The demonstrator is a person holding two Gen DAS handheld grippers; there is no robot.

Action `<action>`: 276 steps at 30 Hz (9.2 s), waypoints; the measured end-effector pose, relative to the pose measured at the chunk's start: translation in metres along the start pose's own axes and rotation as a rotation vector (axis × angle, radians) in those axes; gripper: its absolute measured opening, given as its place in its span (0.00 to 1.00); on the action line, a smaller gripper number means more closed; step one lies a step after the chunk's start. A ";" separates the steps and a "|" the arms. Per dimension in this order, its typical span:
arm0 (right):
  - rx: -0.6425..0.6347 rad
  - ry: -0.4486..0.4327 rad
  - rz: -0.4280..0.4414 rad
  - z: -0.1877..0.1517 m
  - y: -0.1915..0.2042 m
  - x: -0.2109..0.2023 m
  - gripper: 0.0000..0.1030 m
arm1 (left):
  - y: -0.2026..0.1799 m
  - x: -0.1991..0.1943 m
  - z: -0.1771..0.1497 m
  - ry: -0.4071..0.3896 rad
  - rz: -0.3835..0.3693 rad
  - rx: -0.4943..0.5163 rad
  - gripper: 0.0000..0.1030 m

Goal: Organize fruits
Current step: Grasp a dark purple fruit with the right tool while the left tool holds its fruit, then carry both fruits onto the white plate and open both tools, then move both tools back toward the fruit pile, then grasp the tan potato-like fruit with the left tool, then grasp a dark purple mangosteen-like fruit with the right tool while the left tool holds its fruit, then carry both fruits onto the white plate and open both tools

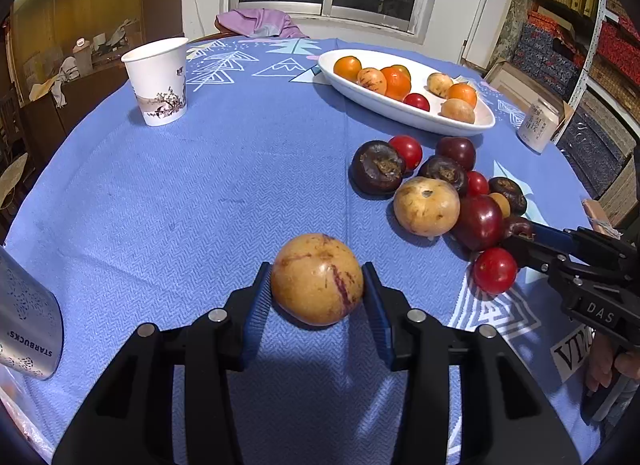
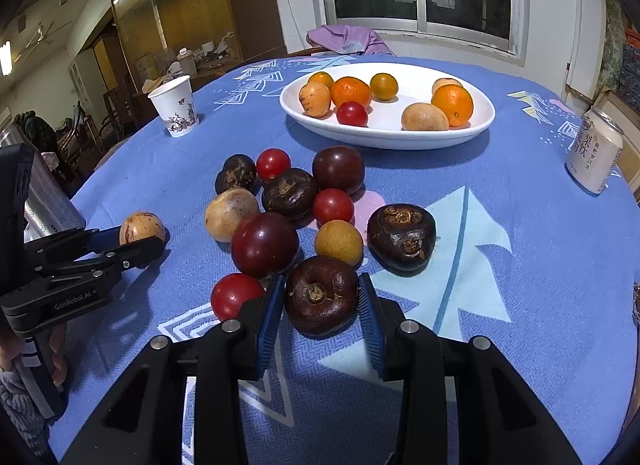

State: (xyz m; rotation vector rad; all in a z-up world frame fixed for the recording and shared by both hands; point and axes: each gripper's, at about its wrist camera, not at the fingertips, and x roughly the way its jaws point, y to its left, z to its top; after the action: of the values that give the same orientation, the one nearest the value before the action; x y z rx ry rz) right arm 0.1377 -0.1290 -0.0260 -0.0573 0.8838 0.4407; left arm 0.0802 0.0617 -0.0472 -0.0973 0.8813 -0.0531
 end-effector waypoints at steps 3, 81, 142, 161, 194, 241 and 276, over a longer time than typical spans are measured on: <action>0.028 -0.012 -0.003 0.002 -0.007 -0.003 0.36 | 0.000 -0.003 0.000 -0.015 -0.006 -0.006 0.42; 0.341 -0.080 0.100 0.171 -0.119 0.083 0.47 | -0.136 0.123 0.167 -0.009 -0.185 0.170 0.48; 0.239 -0.177 -0.029 0.036 -0.081 -0.050 0.71 | -0.019 -0.002 0.045 -0.128 0.153 0.049 0.88; 0.223 -0.165 -0.026 0.035 -0.078 -0.047 0.71 | -0.071 -0.009 0.026 -0.196 0.088 0.269 0.87; 0.201 -0.157 -0.005 0.035 -0.073 -0.047 0.71 | -0.063 0.013 0.031 -0.118 0.168 0.296 0.62; 0.015 0.032 -0.094 0.026 -0.039 0.030 0.41 | -0.028 0.026 0.035 -0.031 0.069 0.120 0.38; 0.131 -0.129 -0.074 0.031 -0.061 -0.020 0.40 | -0.031 0.004 0.046 -0.103 0.029 0.092 0.38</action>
State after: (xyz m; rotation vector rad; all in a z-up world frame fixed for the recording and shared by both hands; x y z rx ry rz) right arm 0.1740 -0.1840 0.0010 0.0580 0.7796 0.3130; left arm 0.1179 0.0336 -0.0181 -0.0015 0.7755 -0.0612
